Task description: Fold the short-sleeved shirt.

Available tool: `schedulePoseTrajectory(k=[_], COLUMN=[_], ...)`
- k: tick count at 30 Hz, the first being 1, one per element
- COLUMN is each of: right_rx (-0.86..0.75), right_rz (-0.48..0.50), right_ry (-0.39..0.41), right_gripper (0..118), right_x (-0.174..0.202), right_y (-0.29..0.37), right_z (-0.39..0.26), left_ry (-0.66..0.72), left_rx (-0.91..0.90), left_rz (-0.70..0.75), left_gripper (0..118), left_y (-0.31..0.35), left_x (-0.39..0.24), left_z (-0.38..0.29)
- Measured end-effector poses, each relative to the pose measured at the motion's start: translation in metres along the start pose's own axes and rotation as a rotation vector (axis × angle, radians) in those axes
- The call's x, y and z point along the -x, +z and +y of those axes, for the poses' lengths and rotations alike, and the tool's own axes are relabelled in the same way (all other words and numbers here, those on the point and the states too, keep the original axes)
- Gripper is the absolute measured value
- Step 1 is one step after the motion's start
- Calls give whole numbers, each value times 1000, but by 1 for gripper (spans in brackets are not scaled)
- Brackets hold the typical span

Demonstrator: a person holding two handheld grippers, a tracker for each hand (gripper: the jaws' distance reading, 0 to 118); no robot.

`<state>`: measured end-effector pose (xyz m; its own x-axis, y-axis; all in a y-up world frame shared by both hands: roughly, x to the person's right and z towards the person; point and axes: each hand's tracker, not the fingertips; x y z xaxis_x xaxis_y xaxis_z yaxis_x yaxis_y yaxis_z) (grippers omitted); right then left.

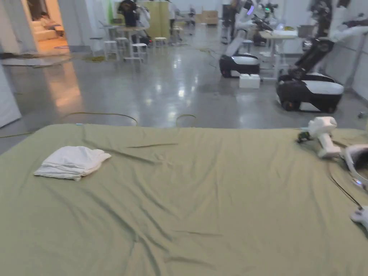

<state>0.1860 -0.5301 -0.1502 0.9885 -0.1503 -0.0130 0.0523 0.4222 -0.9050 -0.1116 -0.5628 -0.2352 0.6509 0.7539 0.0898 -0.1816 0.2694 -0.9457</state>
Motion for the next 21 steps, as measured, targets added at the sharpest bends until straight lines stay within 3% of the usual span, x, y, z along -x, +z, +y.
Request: schedulePoseTrajectory(k=[2, 4, 9, 11, 14, 16, 18, 21], right_rx=[-126, -182, -204, -185, -153, -117, -132, -189], right_rz=[165, 284, 245, 241, 227, 250, 244, 204], right_ry=[-48, -42, -11, -65, -192, -238, -242, -239], right_gripper=[0, 0, 0, 0, 0, 0, 0, 0], right_x=[0, 8, 6, 3, -3, -3, 0, -2], right_y=[40, 83, 125, 127, 117, 109, 113, 132], right_z=[-6, -9, -32, -42, -62, -69, -75, -73], left_ry=[6, -21, -35, 25, 68, 139, 151, -24], left_rx=[-166, -182, -295, -292, -290, -293, -337, -408], left_rz=[-61, -80, 279, 451, 567, 602, 696, 726], left_gripper=[29, 29, 29, 29, 30, 48, 80, 85], left_y=[37, 94, 214, 250, 279, 281, 283, 300], left_x=[-3, -10, 66, 101, 138, 152, 154, 142], left_z=[7, 27, 93, 115, 138, 145, 148, 153])
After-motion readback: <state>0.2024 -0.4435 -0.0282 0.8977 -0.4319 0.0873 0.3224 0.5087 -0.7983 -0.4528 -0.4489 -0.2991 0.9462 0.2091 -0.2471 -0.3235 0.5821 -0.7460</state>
